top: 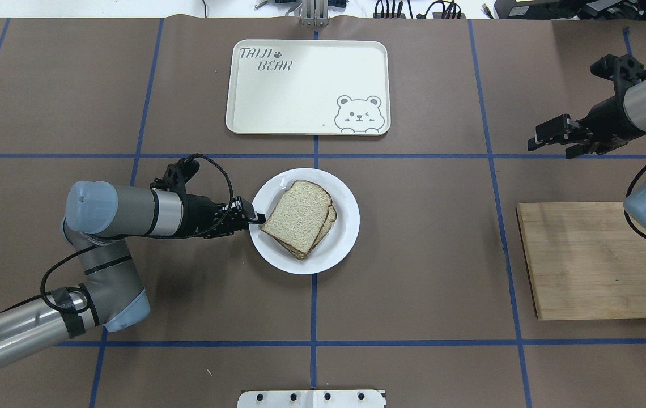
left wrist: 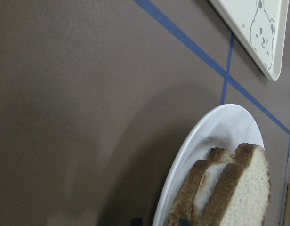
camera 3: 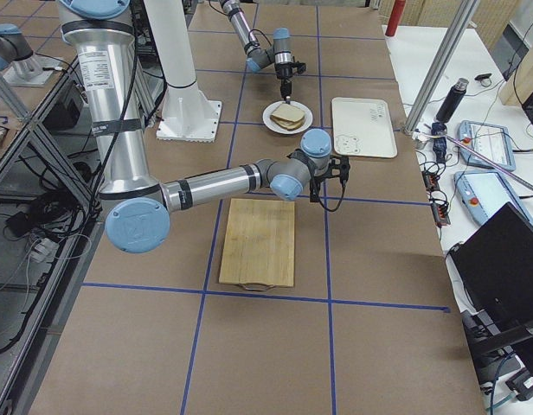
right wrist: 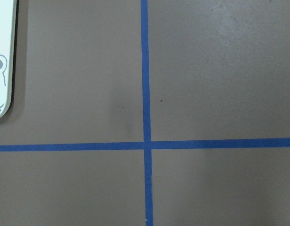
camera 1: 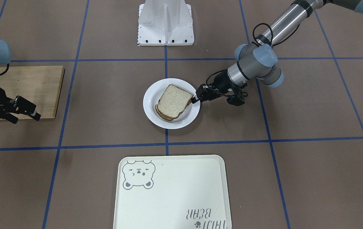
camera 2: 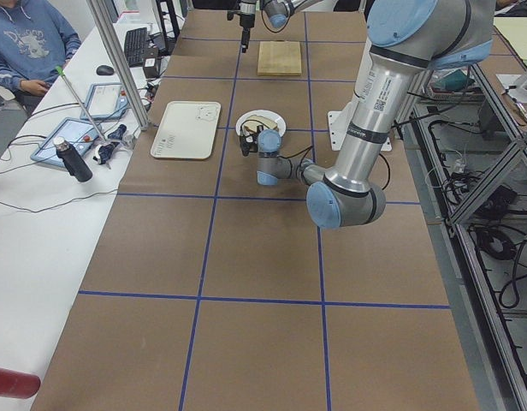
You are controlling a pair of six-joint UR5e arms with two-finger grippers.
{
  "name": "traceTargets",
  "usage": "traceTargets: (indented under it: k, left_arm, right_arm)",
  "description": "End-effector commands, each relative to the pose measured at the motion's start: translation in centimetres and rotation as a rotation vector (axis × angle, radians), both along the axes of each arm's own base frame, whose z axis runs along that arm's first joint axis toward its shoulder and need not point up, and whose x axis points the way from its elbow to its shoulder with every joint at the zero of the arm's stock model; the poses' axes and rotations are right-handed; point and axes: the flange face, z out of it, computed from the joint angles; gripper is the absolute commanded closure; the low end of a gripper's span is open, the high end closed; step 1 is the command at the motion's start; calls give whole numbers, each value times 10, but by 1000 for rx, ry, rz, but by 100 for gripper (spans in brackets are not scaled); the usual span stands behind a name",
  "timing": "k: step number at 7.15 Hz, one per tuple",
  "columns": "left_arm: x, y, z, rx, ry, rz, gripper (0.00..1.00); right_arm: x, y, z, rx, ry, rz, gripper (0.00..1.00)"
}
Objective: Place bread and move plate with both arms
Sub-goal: 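Grip the plate rim nearest the left gripper with the left gripper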
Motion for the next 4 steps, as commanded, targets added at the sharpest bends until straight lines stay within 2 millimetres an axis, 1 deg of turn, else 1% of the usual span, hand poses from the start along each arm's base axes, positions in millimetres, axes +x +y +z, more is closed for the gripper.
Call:
traceTargets:
  k: [1,4]
  left_arm:
    - [1,2,-1,-22,5,3,100]
    - [-1,3,-2,-24,29,4,100]
  right_arm:
    - [1,-1,0,-3,-1,0,0]
    - [2,-2,-1,-2,-3,2,0]
